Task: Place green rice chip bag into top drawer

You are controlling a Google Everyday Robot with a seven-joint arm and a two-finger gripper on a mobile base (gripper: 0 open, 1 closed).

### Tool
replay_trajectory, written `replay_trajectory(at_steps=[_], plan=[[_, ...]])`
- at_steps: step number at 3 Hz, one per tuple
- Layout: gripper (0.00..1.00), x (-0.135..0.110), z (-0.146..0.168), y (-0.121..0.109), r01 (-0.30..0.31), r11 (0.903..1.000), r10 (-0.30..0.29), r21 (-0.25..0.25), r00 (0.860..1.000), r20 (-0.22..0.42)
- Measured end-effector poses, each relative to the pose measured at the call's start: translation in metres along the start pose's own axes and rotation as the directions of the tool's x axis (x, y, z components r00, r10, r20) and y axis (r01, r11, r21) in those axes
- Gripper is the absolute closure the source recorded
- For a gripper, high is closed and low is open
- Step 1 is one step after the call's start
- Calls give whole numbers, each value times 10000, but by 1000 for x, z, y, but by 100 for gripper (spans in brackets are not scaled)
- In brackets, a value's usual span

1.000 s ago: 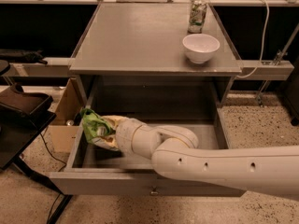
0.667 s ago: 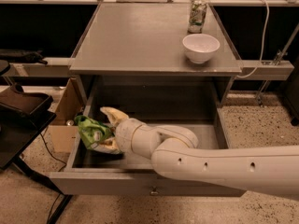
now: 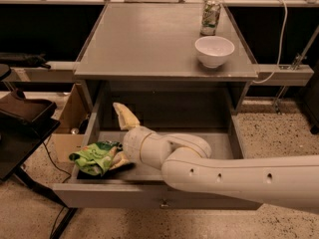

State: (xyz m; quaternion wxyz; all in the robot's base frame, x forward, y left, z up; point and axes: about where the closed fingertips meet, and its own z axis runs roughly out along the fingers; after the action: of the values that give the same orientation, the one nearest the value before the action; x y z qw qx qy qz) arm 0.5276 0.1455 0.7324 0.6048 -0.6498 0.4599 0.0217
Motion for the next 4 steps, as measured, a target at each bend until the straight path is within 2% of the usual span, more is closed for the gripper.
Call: replay_trajectory(at_steps=[1,2,3,4], plan=[[0,-12,8,-7,440,9990,-444,103,9983,382],[0,-3,-20,-45,1802,9836,-1796,99,9828,-427],[0,21,-69,-81,3011,9535,-2991,-169,9370,-1807],[0,21,-69,-81,3011,9534,-2991,-168,9370,-1807]])
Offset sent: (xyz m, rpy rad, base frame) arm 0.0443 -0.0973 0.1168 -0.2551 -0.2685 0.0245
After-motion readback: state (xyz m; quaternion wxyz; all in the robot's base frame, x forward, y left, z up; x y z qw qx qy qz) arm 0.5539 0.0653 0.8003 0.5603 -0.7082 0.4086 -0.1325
